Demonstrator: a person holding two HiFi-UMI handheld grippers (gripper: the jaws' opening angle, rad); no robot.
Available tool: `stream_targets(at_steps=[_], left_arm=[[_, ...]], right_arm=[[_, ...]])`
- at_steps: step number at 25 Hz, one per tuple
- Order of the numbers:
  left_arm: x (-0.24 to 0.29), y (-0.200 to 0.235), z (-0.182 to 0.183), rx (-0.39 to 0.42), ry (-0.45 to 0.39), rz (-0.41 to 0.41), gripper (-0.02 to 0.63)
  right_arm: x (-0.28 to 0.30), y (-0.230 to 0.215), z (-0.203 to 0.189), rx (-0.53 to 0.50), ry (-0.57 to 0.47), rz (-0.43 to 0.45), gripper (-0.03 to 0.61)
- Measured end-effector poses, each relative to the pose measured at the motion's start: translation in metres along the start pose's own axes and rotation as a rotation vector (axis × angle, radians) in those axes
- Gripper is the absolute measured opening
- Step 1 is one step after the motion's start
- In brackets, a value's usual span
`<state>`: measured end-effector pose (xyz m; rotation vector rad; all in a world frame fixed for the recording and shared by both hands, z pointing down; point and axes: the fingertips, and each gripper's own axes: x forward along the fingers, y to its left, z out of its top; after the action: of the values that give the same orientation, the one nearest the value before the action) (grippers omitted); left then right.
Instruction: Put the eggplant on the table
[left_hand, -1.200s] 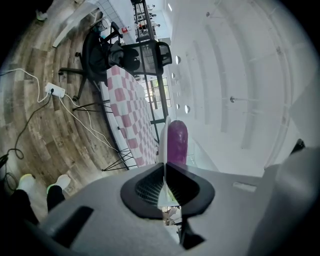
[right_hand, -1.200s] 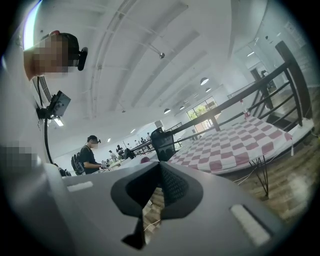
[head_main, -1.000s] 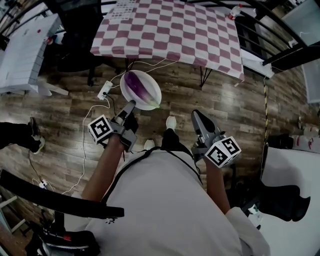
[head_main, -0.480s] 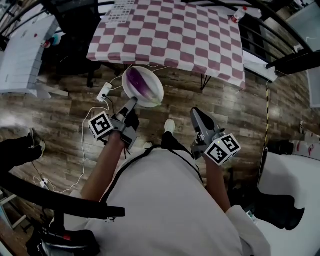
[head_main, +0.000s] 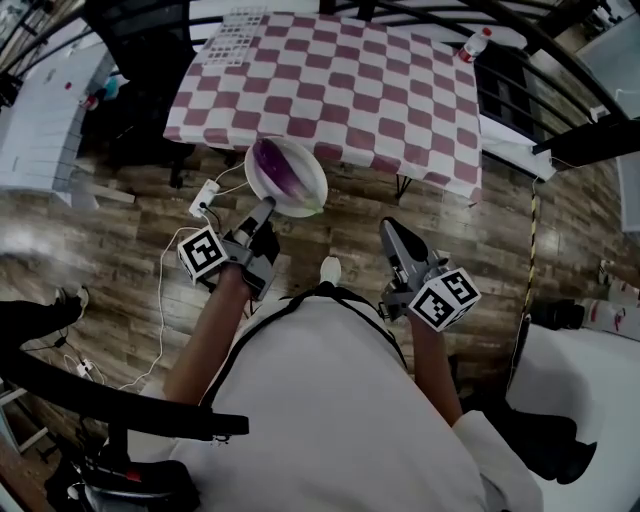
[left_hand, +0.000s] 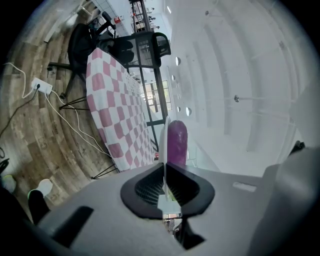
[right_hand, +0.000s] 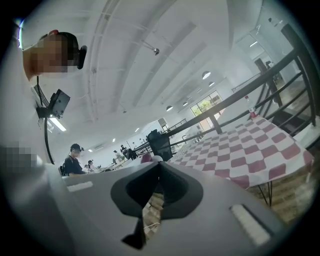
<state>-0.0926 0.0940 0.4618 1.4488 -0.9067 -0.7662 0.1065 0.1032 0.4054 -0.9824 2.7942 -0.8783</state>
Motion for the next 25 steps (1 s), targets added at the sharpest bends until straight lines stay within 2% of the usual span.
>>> stream_targets(at_steps=[12, 19, 25], left_arm=[[0.074, -0.004, 0.0, -0.001, -0.048, 0.005, 0.023], [0.103, -0.003, -0.001, 0.004, -0.058, 0.018, 0.023], [0.111, -0.005, -0.008, 0.006, -0.068, 0.011, 0.023]], right_arm=[[0.014, -0.073, 0.035, 0.002, 0.032, 0.034, 0.008], [0.011, -0.101, 0.048, 0.008, 0.042, 0.05, 0.008], [0.01, -0.112, 0.042, 0.011, 0.057, 0.062, 0.008]])
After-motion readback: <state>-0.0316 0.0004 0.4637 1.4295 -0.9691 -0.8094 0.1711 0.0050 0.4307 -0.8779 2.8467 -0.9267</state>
